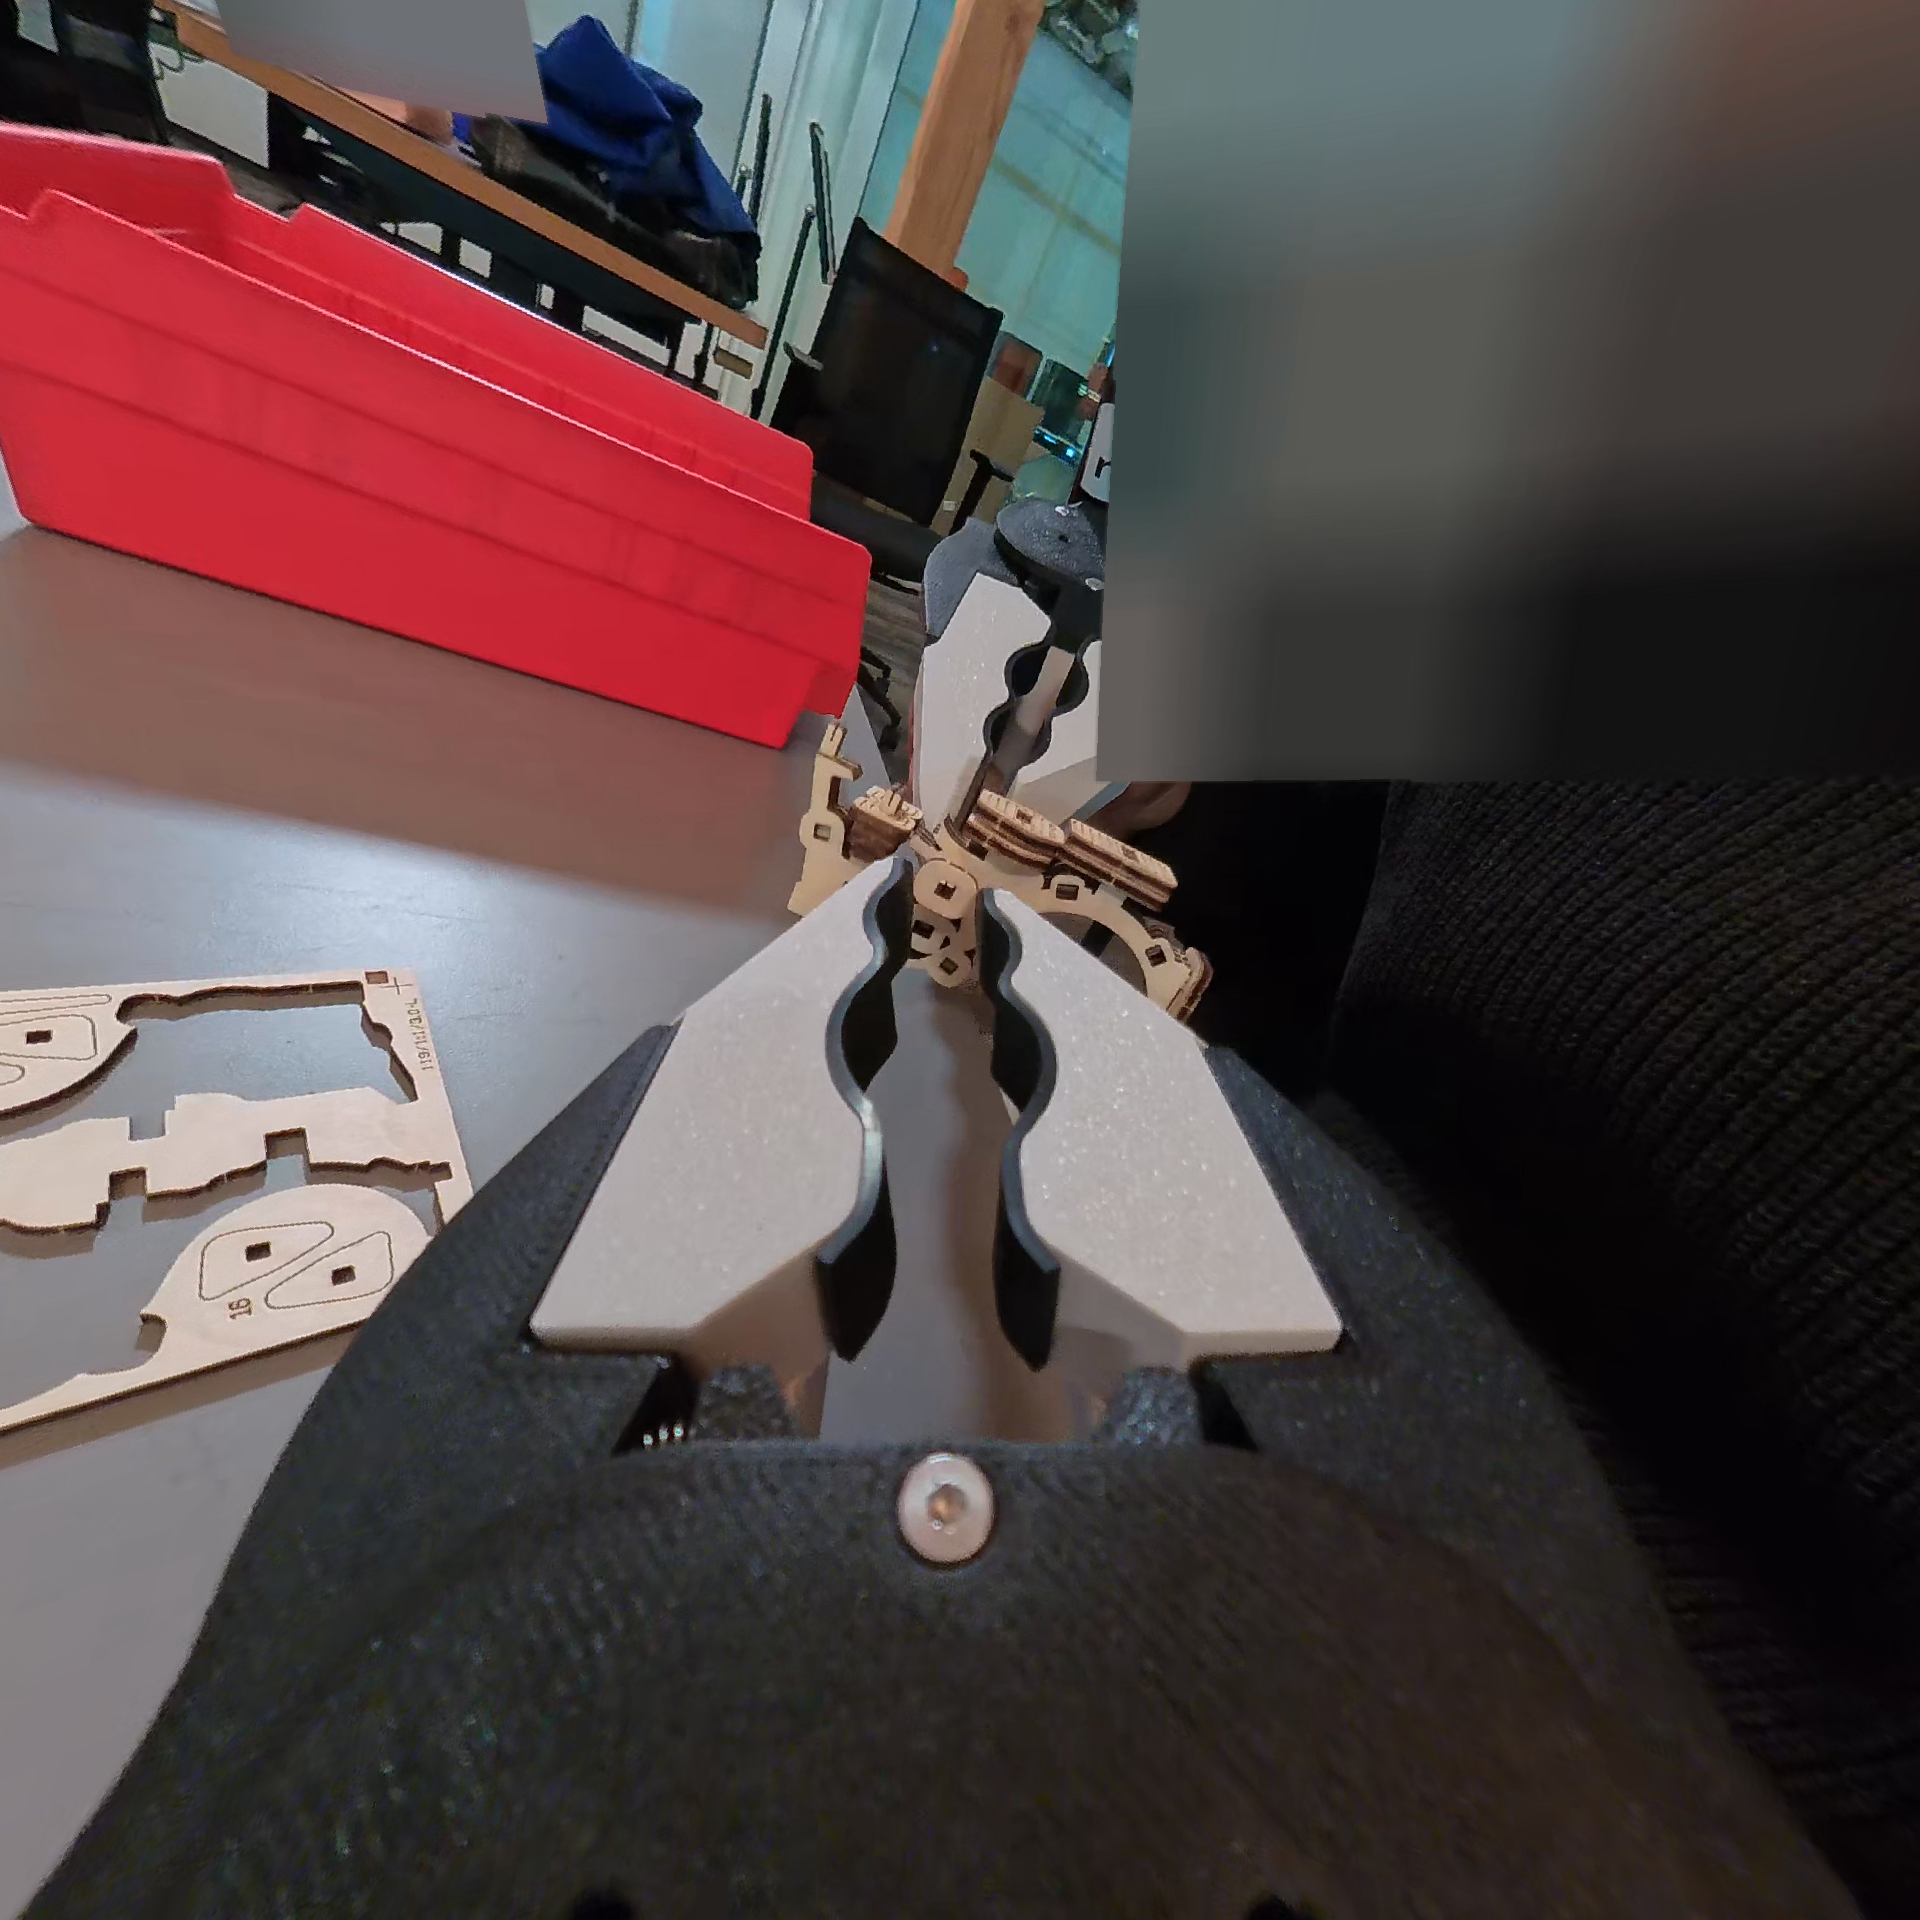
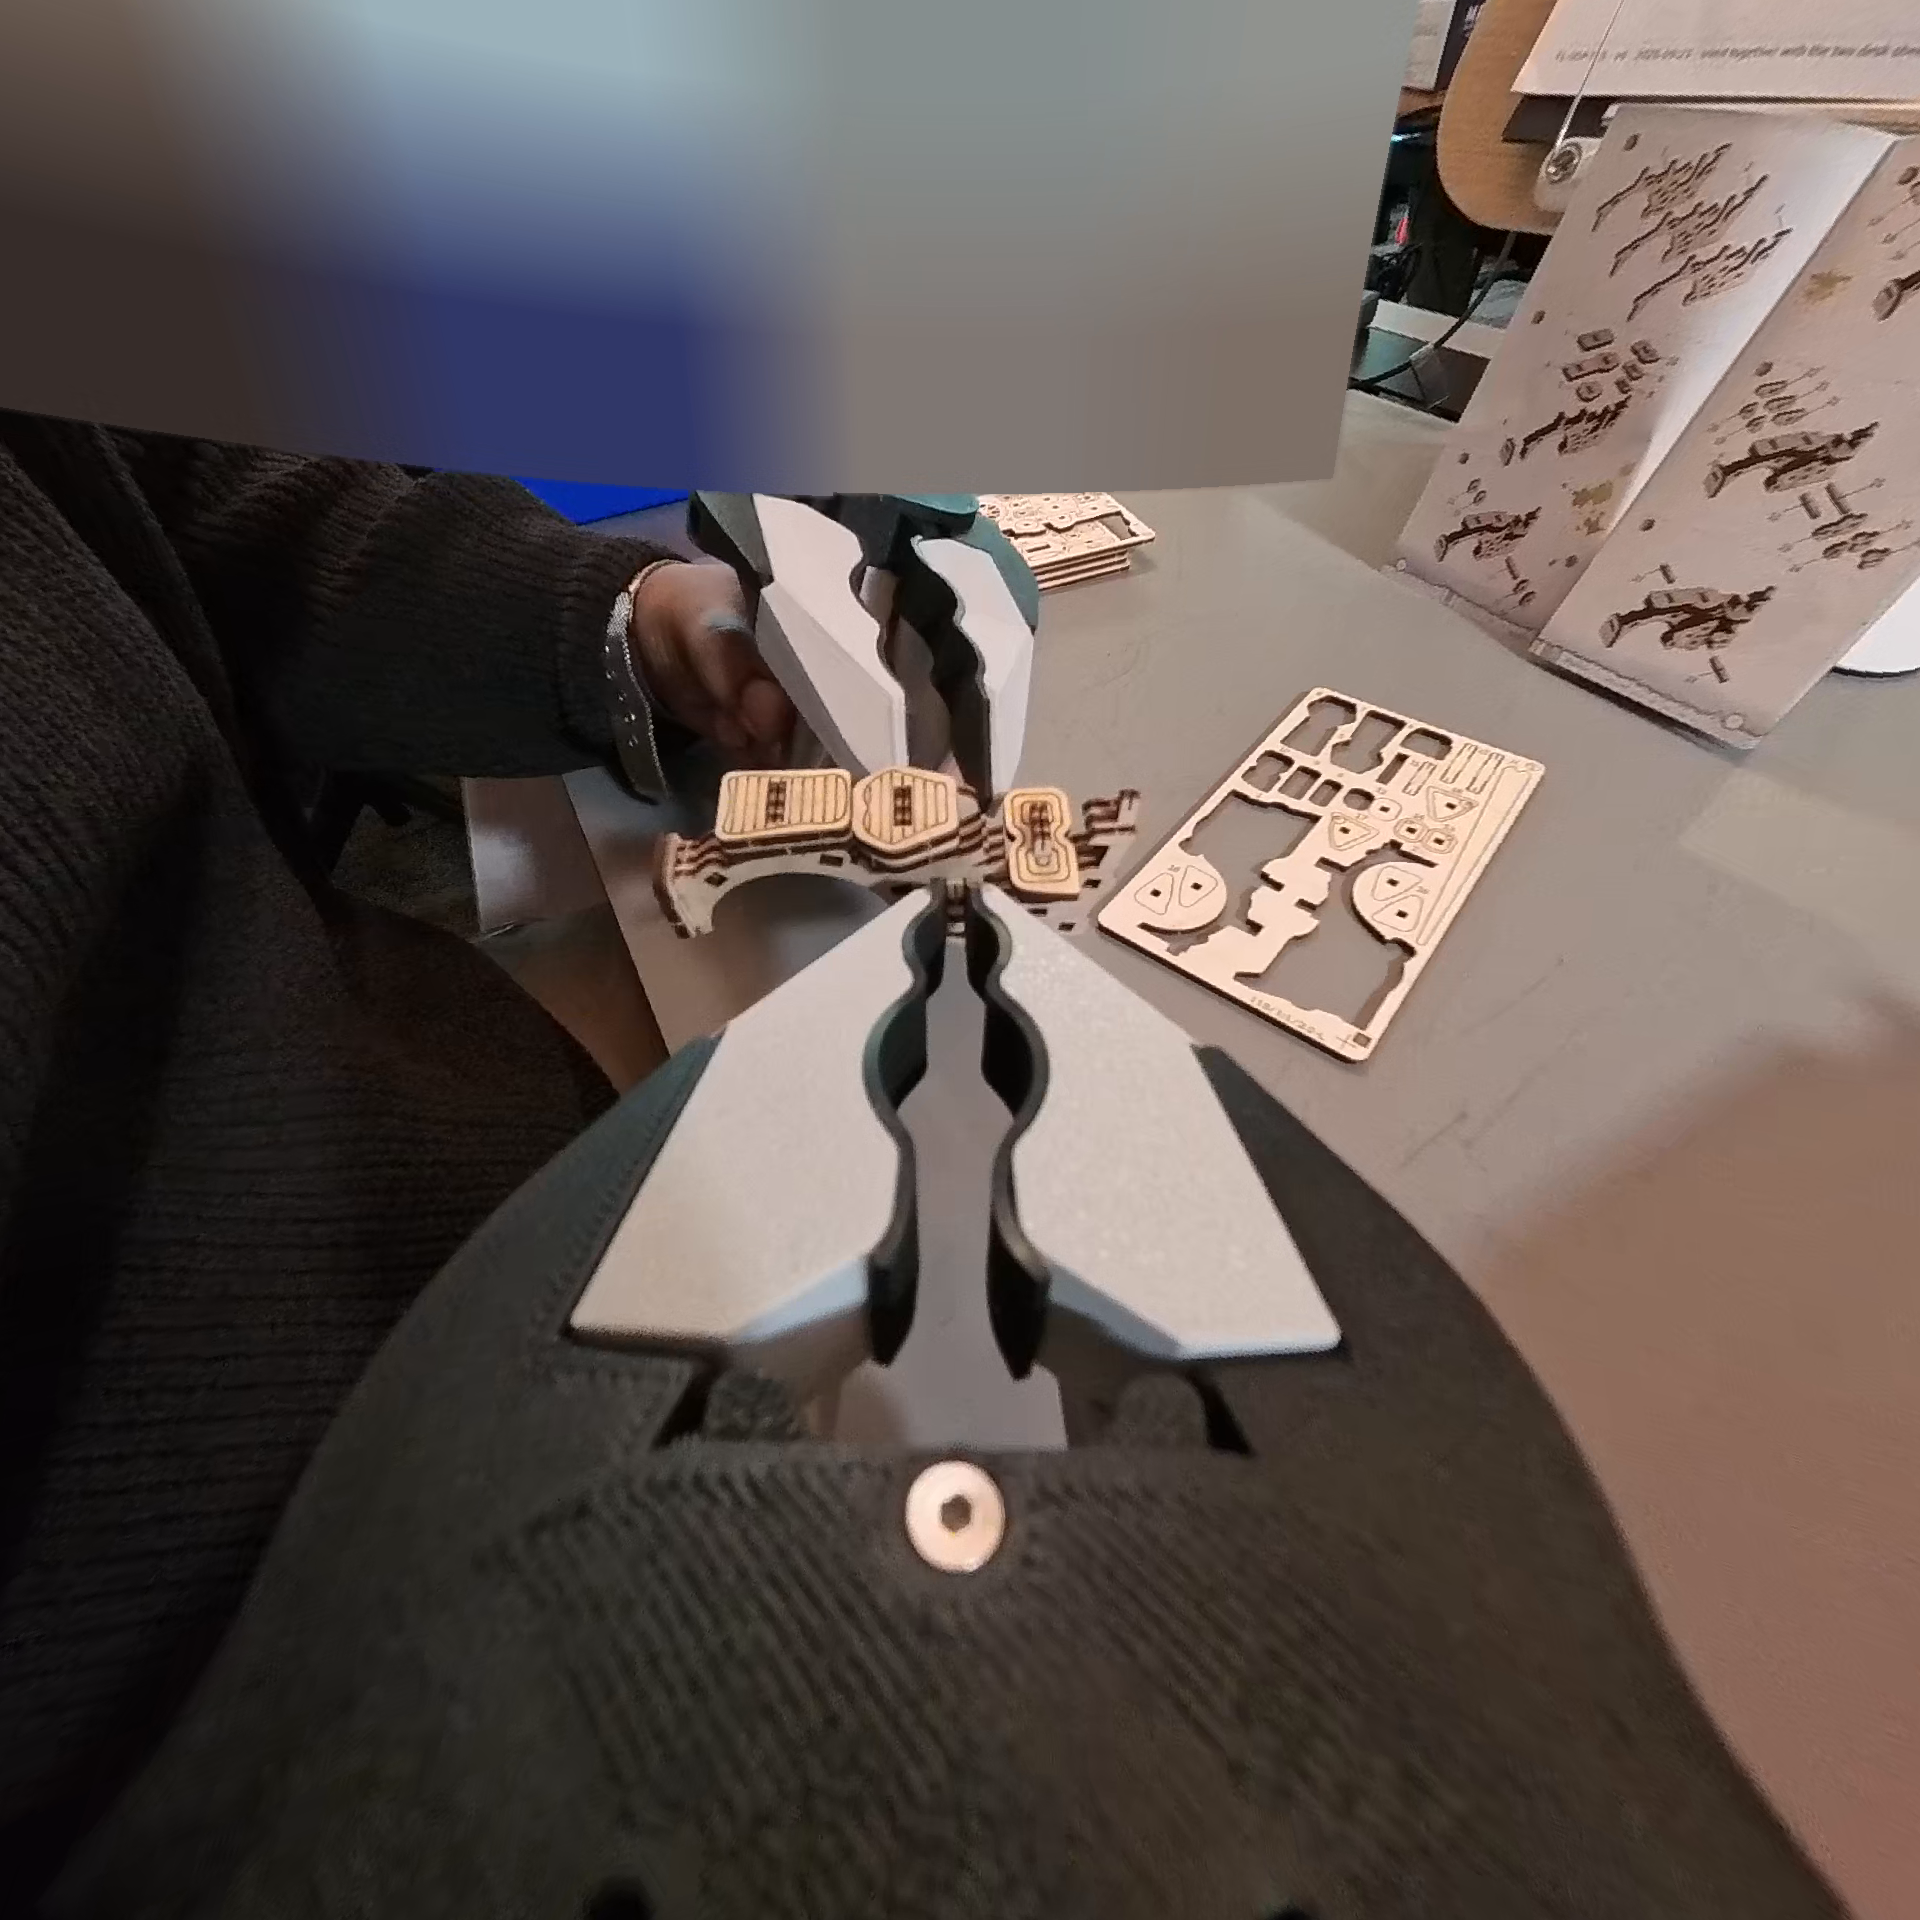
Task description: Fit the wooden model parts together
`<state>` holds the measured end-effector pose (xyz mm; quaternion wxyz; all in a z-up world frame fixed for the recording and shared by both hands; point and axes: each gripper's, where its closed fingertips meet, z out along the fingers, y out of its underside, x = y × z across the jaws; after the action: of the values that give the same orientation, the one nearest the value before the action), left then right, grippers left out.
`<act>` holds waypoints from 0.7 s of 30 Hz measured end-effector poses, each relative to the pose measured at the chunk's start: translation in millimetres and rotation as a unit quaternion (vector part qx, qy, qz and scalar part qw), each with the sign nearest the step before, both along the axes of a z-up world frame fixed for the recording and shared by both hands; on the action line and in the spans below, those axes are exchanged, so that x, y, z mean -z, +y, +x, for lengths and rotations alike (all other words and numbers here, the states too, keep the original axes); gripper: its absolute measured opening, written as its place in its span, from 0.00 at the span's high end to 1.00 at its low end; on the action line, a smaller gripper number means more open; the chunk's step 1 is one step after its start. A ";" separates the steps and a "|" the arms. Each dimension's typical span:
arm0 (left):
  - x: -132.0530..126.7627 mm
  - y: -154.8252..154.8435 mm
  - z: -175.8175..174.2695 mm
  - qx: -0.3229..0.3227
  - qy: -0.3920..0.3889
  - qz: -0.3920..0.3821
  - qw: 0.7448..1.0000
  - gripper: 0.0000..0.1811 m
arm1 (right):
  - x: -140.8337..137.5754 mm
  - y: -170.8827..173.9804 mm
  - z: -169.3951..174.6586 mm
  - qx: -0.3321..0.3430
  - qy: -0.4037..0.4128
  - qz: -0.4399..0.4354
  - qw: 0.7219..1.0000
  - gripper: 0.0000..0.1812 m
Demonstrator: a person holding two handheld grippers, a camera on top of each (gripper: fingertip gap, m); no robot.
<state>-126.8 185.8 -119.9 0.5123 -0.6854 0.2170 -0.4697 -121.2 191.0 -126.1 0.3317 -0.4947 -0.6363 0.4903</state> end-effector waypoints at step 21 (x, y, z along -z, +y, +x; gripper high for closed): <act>0.4 -1.8 0.3 0.007 -0.001 -0.001 1.000 0.94 | -0.8 -1.4 -0.3 -0.003 0.003 0.001 1.000 0.99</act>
<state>-126.4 184.0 -120.3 0.5084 -0.6841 0.2203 -0.4744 -121.5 189.7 -125.3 0.3323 -0.4909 -0.6372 0.4924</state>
